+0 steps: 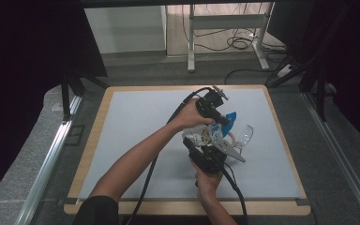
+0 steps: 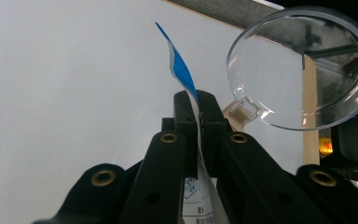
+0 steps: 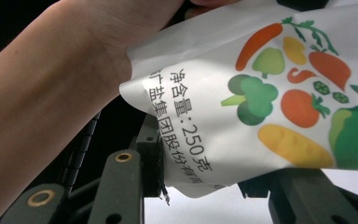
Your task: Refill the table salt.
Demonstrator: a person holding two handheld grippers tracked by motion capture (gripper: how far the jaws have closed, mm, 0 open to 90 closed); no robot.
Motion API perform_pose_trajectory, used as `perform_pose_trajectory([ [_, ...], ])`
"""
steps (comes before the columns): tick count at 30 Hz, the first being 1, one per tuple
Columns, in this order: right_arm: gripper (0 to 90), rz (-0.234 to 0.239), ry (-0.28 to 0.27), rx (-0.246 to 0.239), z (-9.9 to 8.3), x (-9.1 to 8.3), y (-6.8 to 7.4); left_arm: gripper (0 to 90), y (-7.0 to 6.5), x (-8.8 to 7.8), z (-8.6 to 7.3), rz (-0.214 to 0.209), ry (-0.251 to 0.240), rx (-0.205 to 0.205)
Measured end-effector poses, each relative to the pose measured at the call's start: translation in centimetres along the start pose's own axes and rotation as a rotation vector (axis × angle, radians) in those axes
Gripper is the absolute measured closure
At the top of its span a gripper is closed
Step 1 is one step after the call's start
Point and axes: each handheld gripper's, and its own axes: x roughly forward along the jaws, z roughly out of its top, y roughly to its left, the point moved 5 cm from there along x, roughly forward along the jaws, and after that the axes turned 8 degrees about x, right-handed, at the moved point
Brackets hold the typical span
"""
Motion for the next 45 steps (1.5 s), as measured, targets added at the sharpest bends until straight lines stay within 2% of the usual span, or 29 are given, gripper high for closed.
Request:
perform_pose_trajectory([
  [45, 60.3, 0.003, -0.005, 0.007, 0.23, -0.03, -0.26, 89.5, 0.01, 0.46, 0.21, -0.003, 0.01, 0.002],
])
